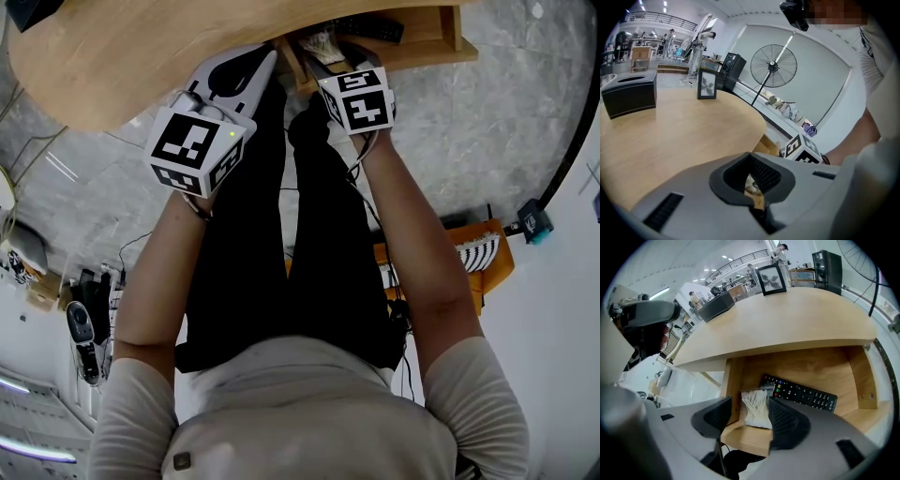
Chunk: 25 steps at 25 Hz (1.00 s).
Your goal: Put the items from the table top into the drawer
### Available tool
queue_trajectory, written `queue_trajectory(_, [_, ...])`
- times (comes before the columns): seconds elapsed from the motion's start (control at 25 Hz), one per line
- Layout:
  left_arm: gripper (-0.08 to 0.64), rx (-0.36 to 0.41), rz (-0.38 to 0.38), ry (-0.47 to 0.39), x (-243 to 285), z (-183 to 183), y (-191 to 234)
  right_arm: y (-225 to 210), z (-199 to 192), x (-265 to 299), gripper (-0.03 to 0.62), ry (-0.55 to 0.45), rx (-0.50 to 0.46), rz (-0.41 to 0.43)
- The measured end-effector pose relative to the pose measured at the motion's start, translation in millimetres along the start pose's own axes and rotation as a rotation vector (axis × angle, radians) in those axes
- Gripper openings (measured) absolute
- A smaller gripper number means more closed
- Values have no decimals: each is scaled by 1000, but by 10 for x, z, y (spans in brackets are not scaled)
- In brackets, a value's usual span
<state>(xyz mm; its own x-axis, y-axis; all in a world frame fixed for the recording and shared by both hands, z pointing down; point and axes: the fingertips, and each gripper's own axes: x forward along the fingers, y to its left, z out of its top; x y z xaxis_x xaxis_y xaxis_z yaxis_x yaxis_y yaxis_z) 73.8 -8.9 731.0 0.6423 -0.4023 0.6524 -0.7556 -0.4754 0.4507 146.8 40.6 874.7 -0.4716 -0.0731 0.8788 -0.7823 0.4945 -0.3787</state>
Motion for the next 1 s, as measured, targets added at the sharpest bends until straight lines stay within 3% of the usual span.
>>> queue_trajectory(0.44, [9, 29, -4, -22, -106, 193, -148, -30, 217, -384, 247, -75, 30, -36])
queue_trajectory(1.0, [9, 107, -16, -79, -619, 994, -632, 27, 922, -1714, 97, -302, 11, -75])
